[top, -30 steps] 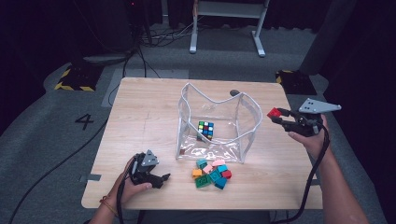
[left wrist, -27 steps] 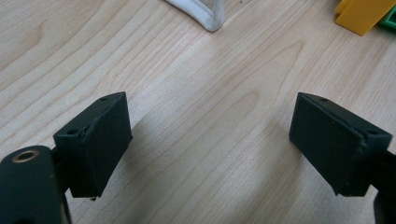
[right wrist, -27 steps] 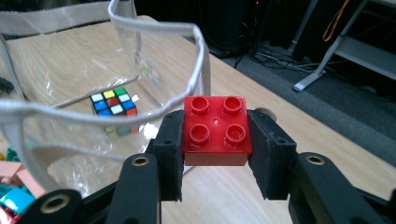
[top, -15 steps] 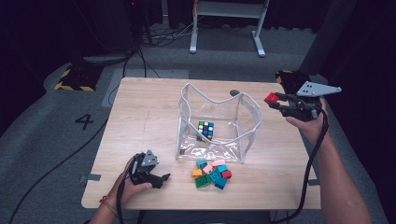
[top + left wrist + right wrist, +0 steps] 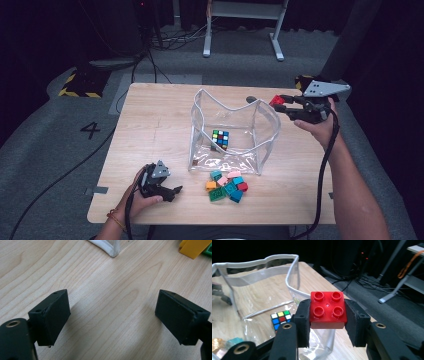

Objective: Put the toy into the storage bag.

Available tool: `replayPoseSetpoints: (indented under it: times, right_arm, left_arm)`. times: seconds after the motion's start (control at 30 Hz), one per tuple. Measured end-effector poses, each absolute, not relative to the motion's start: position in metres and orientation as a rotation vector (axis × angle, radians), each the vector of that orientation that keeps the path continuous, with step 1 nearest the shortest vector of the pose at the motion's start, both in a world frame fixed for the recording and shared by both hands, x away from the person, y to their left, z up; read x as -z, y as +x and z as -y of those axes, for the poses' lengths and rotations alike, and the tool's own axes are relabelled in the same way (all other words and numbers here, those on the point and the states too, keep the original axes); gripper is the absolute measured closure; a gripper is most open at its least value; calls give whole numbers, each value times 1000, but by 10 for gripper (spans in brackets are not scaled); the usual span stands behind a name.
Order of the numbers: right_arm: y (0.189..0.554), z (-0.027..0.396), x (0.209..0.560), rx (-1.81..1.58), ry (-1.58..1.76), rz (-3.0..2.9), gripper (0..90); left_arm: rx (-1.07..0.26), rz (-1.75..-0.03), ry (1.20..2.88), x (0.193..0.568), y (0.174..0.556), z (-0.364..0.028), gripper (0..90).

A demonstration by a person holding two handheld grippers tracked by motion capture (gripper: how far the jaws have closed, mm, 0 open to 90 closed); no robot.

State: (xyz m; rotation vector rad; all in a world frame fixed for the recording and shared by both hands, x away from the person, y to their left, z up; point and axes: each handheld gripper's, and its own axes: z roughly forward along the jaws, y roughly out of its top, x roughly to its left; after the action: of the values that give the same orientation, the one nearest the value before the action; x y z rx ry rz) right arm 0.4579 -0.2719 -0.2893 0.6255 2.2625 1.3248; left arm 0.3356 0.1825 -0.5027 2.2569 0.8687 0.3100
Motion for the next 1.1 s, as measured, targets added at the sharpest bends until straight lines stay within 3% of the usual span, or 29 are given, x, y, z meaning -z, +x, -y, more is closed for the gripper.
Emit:
replayPoseSetpoints:
  times: [1.1]
  right_arm:
    - [481, 175, 303, -1104, 249, -2629, 591]
  left_arm:
    - [-311, -867, 2261, 503, 336, -183, 127]
